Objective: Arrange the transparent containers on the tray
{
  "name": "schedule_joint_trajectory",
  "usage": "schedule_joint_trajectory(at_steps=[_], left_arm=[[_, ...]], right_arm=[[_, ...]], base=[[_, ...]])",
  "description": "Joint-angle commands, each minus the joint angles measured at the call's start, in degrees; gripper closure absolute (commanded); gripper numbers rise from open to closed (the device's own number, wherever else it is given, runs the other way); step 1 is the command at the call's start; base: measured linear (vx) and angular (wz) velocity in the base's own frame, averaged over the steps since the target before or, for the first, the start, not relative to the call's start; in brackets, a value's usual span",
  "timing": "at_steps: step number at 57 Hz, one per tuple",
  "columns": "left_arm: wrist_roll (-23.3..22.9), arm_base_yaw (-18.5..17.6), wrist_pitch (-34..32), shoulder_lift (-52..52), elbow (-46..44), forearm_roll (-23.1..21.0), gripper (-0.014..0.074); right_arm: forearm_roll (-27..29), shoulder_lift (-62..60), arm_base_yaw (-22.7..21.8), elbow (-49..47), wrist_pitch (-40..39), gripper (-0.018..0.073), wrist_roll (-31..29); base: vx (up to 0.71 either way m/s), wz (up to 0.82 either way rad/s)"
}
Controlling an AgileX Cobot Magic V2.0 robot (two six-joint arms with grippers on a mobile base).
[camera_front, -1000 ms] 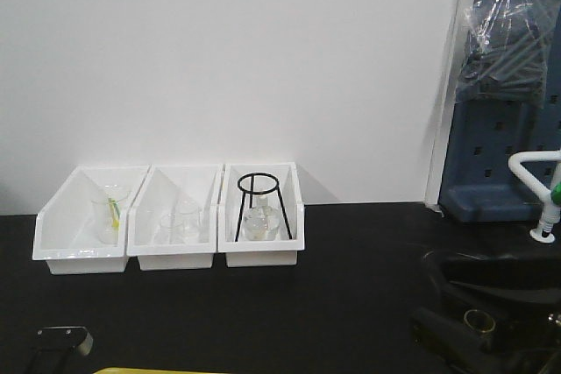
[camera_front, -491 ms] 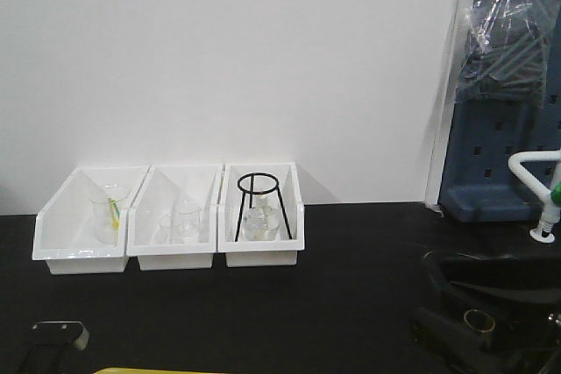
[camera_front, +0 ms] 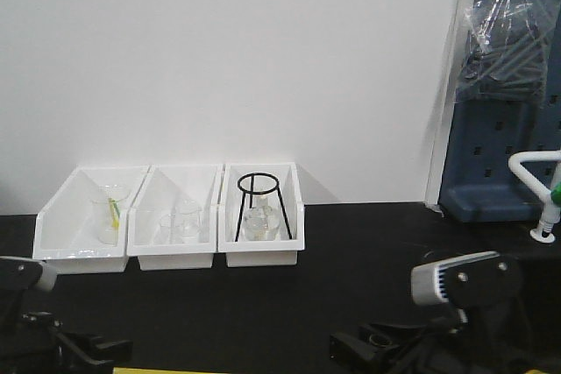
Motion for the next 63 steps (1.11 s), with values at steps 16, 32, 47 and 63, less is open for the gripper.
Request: schedule_joint_trajectory(at_steps=[16,32,47,63], left_arm=[[-0.26,0.09,-0.86,-11.78,-1.14,4.21,0.0195],[-0.33,0.09,-0.92,-11.98,-1.14,4.21,0.0195],[-0.33,0.09,-0.67,-11.98,-1.14,4.21,0.0195],[-0.28,0.09,-0.42,-11.98,-1.14,4.21,0.0195]], right_arm=[[18.03,16.40,-0.12,-1.76,-12.87,0.0571,-0.10],[19.01,23.21,-0.12,-3.10,-13.99,0.0571,2.12],[16.27,25.61,-0.12,-8.09,-10.19,0.0568,2.64],[16.89,31.55,0.03,-10.44,-7.79,0.0568,2.94]], base=[[0.00,0.00],[0.00,0.00],[0.00,0.00],[0.00,0.00]])
